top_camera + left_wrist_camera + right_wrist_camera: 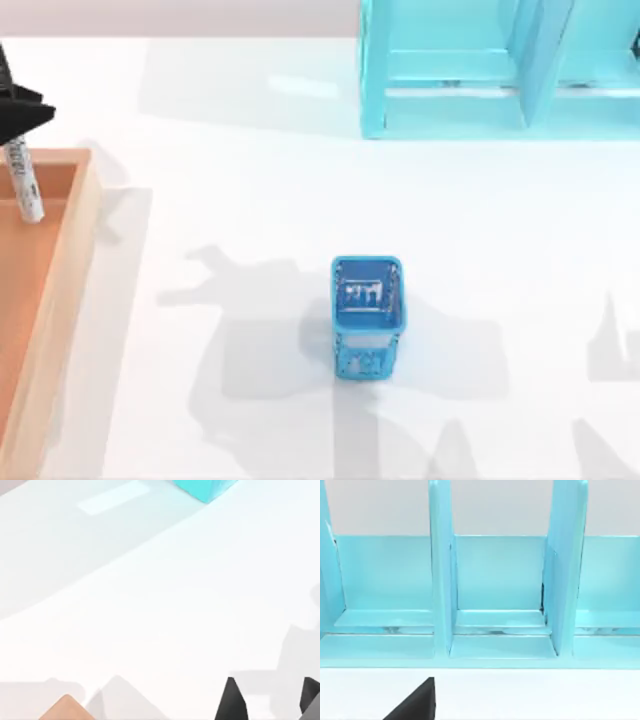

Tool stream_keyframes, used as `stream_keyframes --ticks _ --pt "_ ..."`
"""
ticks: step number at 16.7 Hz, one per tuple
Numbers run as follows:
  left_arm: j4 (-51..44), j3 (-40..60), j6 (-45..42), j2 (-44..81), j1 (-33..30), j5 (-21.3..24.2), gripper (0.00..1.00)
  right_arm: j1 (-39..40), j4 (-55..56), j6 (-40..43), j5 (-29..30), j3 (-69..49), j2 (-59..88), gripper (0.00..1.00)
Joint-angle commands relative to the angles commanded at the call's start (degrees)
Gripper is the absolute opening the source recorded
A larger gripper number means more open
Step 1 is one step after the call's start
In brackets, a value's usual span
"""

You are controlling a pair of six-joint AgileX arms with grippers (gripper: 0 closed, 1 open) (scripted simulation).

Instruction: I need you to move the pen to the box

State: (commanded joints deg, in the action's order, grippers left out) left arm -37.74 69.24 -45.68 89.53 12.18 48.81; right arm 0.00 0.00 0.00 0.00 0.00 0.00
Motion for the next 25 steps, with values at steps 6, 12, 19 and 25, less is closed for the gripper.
stream_keyframes --ticks 6,12,19,25 --pt "-36.1 12.6 -40.8 11.8 13.1 4.3 0.0 0.0 0.0 0.0 0.0 0.0 0.0 1.0" --pt "-60.1 20.1 -69.4 17.5 22.9 8.9 0.0 0.0 0.0 0.0 0.0 0.0 0.0 1.0" --pt "-65.3 22.4 -77.4 18.3 26.1 11.2 0.0 0.0 0.0 0.0 0.0 0.0 0.0 1.0" --pt "-58.7 21.5 -74.8 19.2 24.7 11.6 0.0 0.0 0.0 0.0 0.0 0.0 0.0 1.0"
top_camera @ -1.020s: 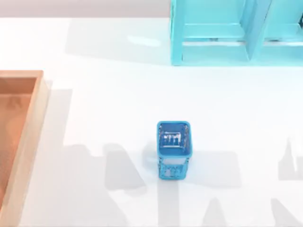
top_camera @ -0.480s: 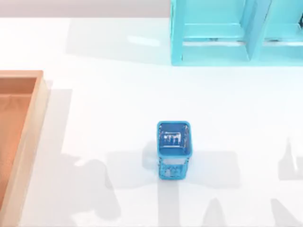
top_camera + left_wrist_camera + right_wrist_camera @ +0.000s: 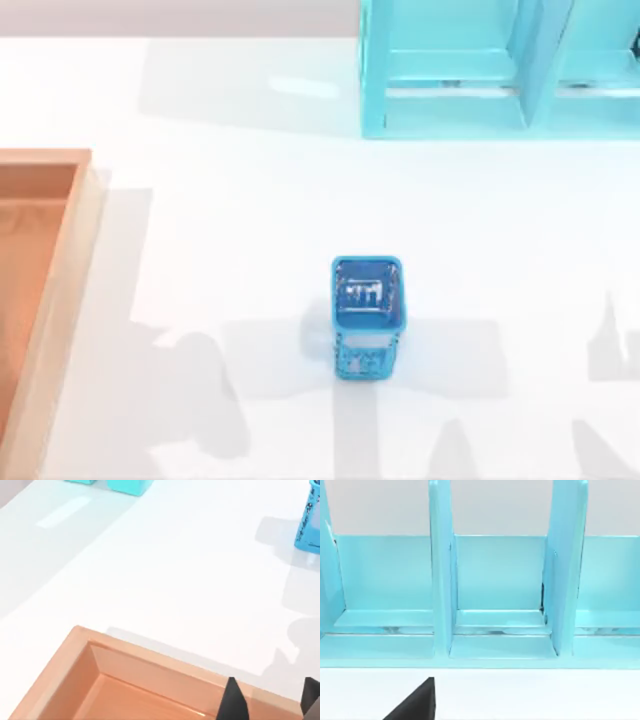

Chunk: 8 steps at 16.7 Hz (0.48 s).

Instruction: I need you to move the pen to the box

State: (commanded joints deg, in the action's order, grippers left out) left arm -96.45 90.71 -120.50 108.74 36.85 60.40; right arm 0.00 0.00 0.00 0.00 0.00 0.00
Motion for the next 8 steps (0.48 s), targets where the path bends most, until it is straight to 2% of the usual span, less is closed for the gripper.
stream_keyframes --ticks 4,8 --pt "11.2 -9.6 5.3 -2.4 -2.9 1.3 0.0 0.0 0.0 0.0 0.0 0.0 0.0 1.0" --pt "15.0 -13.5 8.0 -3.0 -4.3 2.0 0.0 0.0 0.0 0.0 0.0 0.0 0.0 1.0"
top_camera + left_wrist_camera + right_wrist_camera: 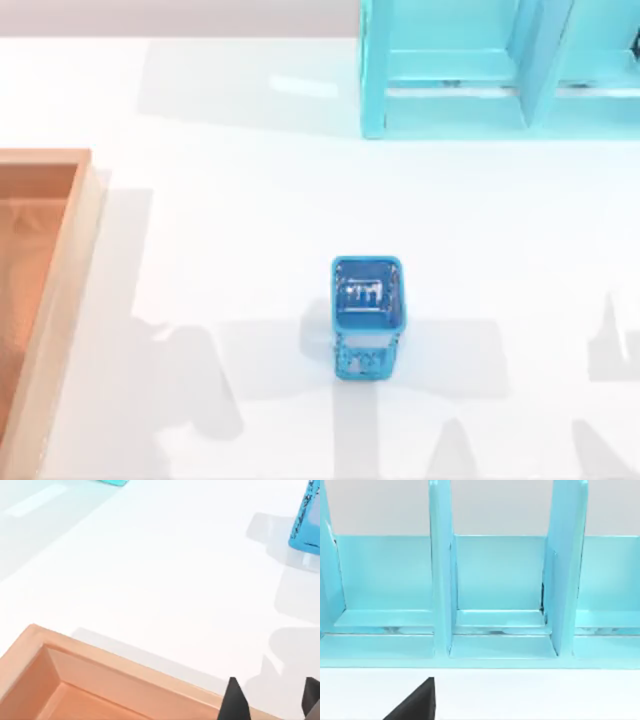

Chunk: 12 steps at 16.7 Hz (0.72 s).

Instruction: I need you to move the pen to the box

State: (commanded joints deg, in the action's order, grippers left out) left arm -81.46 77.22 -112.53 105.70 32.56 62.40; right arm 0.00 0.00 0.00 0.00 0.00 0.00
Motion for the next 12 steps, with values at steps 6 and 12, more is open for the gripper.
stream_keyframes --ticks 6,12 --pt "0.0 0.0 0.0 0.0 0.0 0.0 0.23 0.0 0.0 0.0 0.0 0.0 0.0 1.0" --pt "0.0 0.0 0.0 0.0 0.0 0.0 0.68 0.0 0.0 0.0 0.0 0.0 0.0 1.0"
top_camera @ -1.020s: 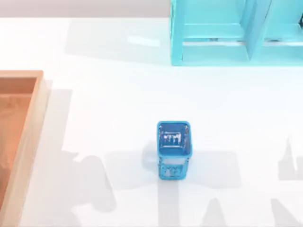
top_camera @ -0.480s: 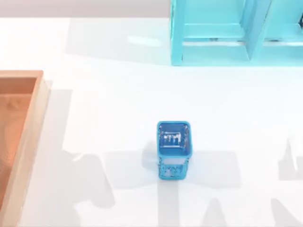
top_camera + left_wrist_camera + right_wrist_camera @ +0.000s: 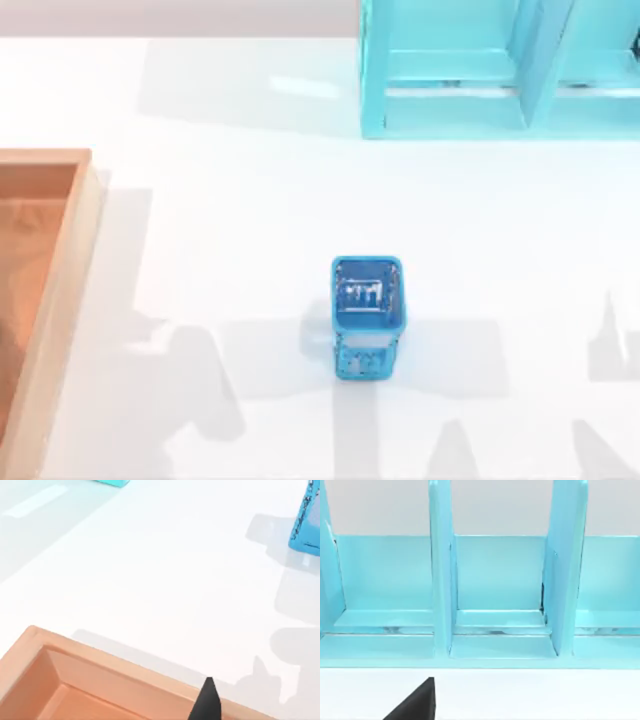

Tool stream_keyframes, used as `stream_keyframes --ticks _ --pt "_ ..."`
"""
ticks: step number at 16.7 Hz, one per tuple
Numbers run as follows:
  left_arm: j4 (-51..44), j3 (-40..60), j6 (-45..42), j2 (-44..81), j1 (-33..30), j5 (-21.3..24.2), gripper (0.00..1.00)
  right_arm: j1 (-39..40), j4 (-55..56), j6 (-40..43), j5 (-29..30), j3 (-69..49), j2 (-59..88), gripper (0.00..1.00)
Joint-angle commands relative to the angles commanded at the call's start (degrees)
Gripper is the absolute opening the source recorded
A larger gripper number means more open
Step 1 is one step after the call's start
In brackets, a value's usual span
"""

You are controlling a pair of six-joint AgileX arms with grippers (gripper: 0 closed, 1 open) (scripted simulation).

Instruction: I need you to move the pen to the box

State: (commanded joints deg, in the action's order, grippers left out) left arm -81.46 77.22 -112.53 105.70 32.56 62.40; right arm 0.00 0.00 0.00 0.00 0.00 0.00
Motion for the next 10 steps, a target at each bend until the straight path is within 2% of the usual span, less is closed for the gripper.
stream_keyframes --ticks 4,10 --pt "0.0 0.0 0.0 0.0 0.0 0.0 0.98 0.0 0.0 0.0 0.0 0.0 0.0 1.0" --pt "0.0 0.0 0.0 0.0 0.0 0.0 1.0 0.0 0.0 0.0 0.0 0.0 0.0 1.0"
